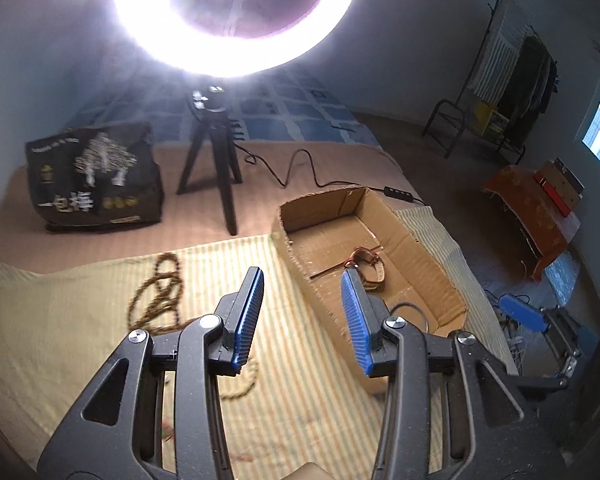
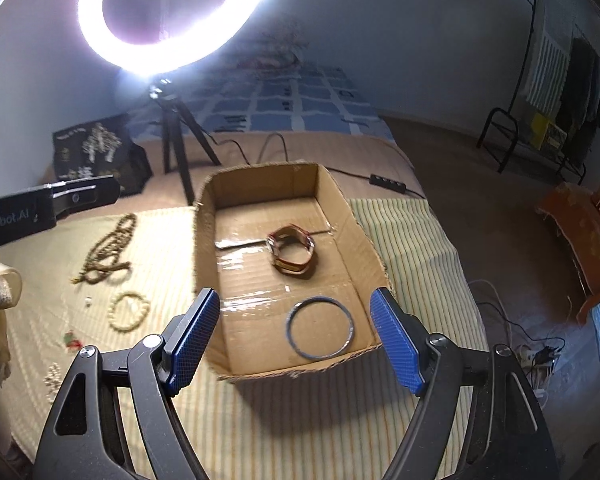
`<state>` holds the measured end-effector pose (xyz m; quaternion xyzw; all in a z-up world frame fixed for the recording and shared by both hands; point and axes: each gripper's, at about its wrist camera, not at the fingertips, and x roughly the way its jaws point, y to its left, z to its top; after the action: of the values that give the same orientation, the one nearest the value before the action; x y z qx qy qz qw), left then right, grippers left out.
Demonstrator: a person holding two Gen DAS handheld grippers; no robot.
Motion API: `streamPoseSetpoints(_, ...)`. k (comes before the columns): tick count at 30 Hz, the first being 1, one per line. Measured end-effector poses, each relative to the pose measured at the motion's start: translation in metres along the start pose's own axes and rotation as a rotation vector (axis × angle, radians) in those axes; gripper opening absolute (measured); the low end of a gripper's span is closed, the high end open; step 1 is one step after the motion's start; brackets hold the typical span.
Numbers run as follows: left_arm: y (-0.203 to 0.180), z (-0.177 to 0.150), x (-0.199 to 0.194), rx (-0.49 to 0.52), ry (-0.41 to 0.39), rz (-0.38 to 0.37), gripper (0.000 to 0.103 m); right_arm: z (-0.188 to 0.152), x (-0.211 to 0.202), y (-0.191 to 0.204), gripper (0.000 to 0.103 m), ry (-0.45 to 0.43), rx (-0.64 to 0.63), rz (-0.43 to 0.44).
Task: Organize jewelry
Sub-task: 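Move both tools back over the remaining jewelry on the bed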
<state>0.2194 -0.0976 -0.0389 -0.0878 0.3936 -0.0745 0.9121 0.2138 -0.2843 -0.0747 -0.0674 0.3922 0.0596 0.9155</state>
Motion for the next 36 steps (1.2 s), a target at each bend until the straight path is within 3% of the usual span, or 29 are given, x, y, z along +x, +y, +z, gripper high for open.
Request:
streamPoseSetpoints(8,0.022,-0.026,-0.056,0.035,-0.049,0.038,0.041,-0.009,-0.033,0.029,0.078,-0.061,-0.035,0.055)
streamPoseSetpoints(16,0.055,-0.061,-0.096,0.044,-0.061,0.070,0.040,-0.031,-0.040,0.068,0.078,-0.083,-0.102,0.090)
streamPoseSetpoints(24,0.083,-0.089,-0.113,0.062,-0.052,0.109,0.041,-0.056,-0.036,0.111,0.078,-0.065,-0.215,0.160)
streamPoseSetpoints(36,0.112,-0.112,-0.108,0.070,-0.006,0.130,0.041,-0.071,-0.022,0.141,0.078,-0.004,-0.269,0.249)
